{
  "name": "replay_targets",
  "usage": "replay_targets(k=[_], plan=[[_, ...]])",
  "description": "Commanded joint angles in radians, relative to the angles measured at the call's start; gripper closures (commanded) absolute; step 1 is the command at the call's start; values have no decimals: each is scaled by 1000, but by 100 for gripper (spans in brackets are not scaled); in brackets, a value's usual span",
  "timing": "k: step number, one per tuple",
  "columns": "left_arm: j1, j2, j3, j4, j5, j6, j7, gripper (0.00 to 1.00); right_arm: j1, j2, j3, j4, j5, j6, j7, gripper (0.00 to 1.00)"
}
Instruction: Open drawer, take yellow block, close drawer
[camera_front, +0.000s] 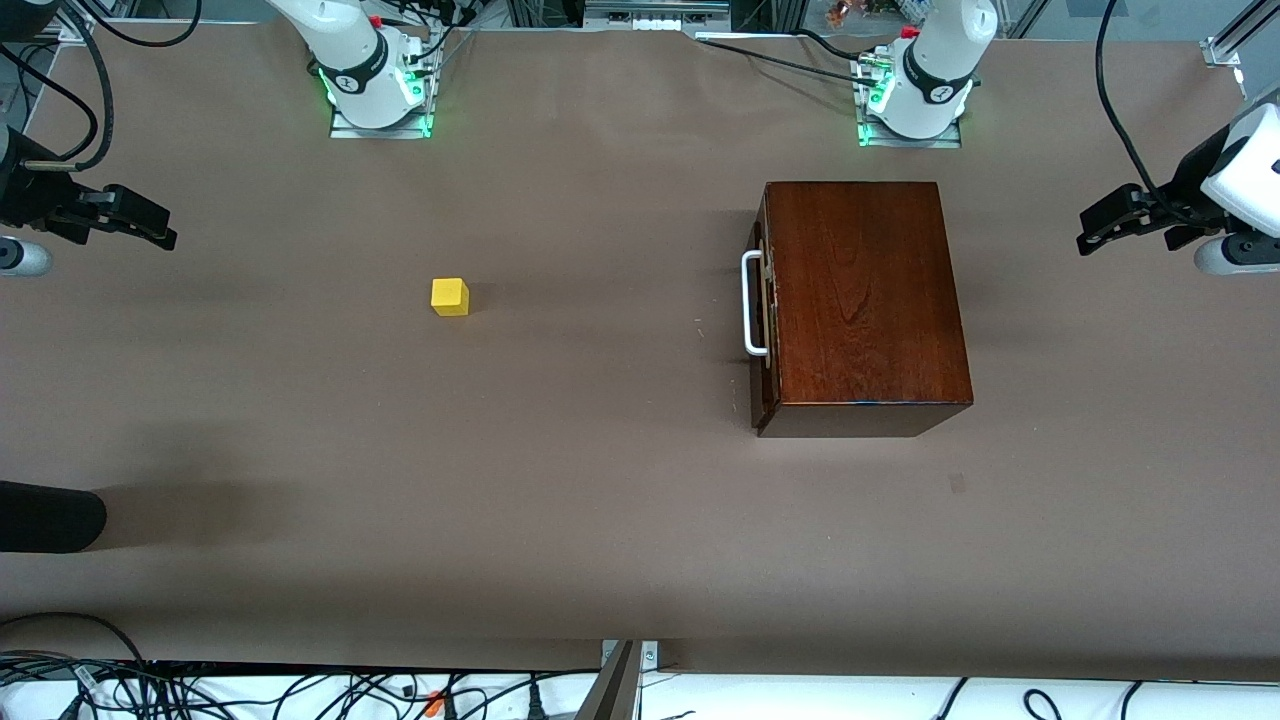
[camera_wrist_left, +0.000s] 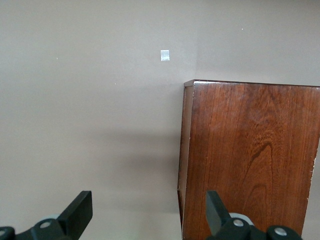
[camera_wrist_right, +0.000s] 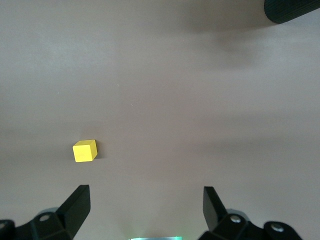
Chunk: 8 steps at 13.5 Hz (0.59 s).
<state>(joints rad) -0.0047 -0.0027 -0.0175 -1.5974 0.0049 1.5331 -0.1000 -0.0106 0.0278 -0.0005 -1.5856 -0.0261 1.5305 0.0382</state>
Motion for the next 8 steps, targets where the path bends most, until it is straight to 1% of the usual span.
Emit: replay_targets(k=[1, 2, 8], plan=[[-6, -7, 1, 5, -16, -16, -12, 0, -14, -5, 8, 9, 18, -4, 8, 0], [-6, -7, -18, 8, -8, -30, -13, 0, -14, -6, 8, 9, 18, -6, 8, 0], [-4, 6, -18, 16, -8, -31, -13, 0, -14, -5, 8, 9, 18, -6, 8, 0]])
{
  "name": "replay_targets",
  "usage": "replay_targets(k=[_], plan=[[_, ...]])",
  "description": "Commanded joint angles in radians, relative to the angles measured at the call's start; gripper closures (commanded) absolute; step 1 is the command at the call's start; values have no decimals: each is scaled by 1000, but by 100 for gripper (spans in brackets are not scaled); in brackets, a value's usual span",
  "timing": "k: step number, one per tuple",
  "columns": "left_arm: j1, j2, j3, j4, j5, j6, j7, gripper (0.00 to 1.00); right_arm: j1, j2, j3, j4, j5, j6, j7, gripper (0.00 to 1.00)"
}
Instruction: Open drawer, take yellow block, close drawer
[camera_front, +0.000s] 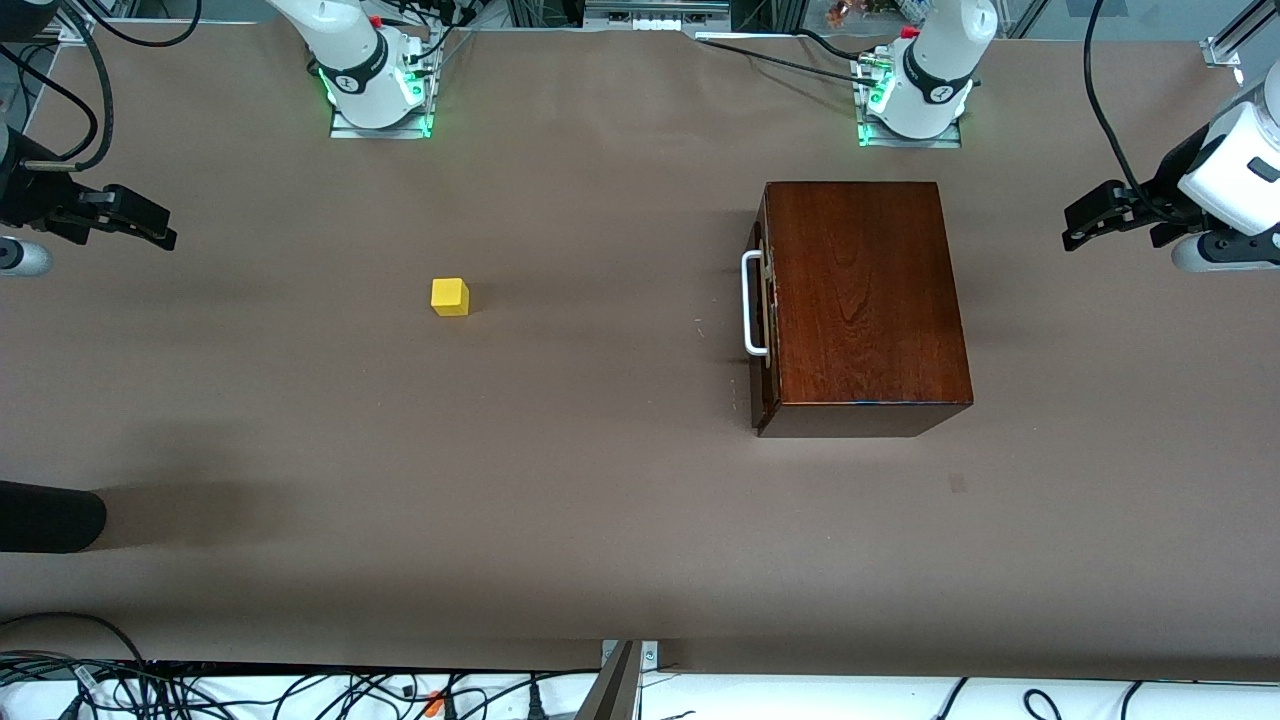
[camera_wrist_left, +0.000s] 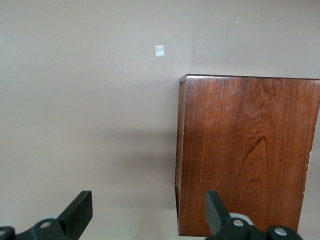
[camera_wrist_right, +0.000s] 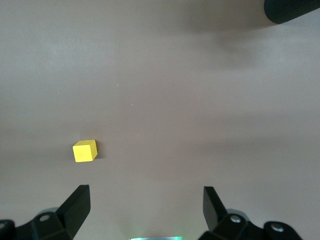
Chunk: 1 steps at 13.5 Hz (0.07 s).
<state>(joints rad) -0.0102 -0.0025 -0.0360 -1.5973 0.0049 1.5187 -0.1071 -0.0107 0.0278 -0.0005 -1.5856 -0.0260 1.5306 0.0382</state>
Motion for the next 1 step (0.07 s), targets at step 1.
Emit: replay_targets(k=[1], plan=[[2, 6, 1, 16, -11, -17, -6, 0, -14, -5, 8, 9, 18, -6, 8, 0]])
